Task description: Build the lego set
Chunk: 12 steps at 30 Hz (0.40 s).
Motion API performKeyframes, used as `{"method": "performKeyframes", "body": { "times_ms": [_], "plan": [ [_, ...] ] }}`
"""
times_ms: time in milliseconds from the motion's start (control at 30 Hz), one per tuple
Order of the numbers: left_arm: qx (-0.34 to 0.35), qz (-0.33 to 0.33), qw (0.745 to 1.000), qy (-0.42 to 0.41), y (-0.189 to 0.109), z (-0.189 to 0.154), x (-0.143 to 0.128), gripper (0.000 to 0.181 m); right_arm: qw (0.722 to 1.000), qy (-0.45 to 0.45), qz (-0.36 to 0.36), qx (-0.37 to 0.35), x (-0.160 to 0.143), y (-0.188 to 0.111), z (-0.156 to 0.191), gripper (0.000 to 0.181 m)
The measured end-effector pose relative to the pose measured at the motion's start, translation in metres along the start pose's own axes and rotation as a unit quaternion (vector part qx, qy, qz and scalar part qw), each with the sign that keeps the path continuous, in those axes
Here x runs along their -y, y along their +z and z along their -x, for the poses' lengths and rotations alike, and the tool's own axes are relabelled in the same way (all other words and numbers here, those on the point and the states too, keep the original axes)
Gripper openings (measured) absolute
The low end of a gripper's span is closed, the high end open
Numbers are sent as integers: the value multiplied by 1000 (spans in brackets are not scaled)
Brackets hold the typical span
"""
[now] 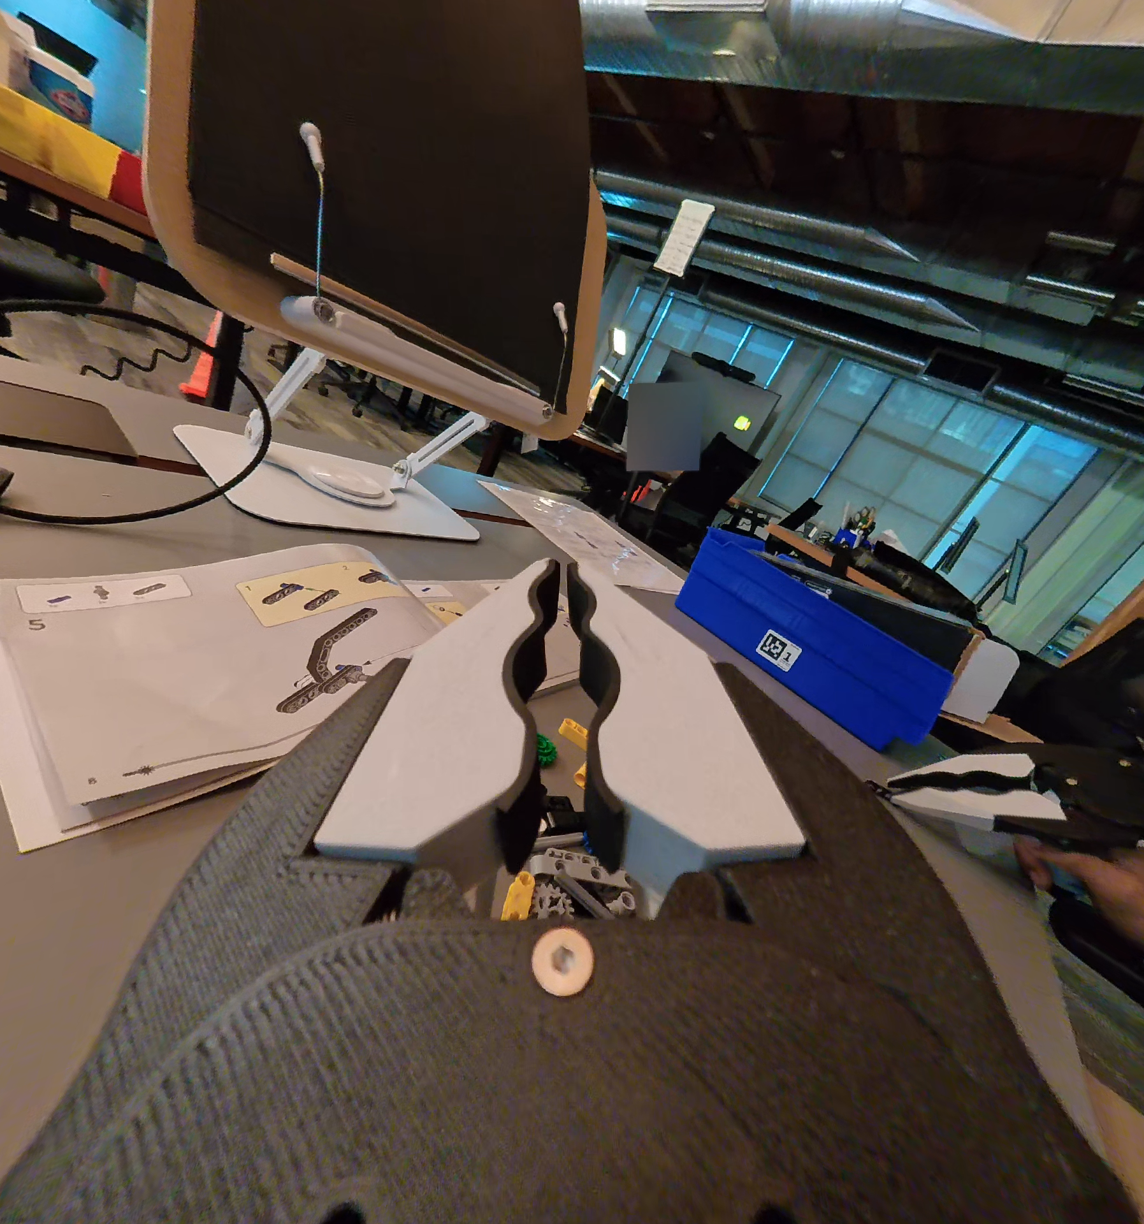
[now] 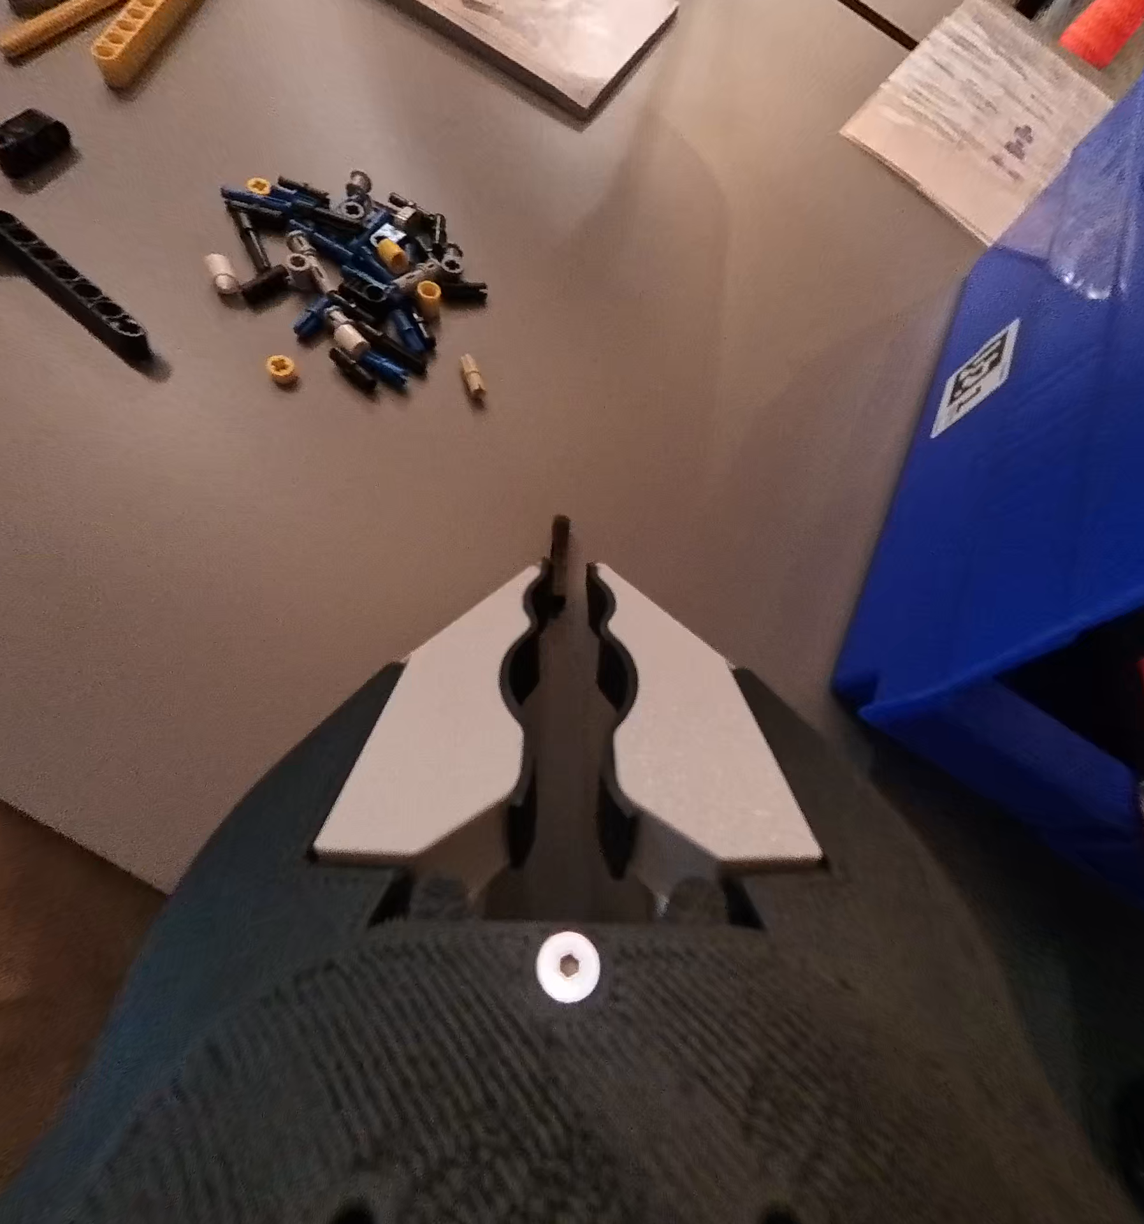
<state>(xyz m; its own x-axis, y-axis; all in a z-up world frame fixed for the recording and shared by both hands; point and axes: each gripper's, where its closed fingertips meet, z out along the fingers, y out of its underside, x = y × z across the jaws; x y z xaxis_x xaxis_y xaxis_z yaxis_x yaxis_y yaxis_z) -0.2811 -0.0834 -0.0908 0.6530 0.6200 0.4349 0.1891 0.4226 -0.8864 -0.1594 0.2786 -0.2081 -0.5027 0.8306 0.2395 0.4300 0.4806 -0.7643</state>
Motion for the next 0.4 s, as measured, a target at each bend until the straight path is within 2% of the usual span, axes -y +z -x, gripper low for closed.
{"method": "performKeyframes", "body": {
  "times_ms": [33, 200, 400],
  "plan": [
    [0, 0, 1000, 1, 0, 0, 0, 0, 1000, 6, 1, 1, 0, 0, -1, 5],
    [0, 0, 1000, 1, 0, 0, 0, 0, 1000, 10, 3, -30, 0, 0, -9, 2],
    [1, 2, 1000, 4, 1, -2, -1, 0, 989, -73, 52, -122, -7, -1, -22, 2]
  ]
}}
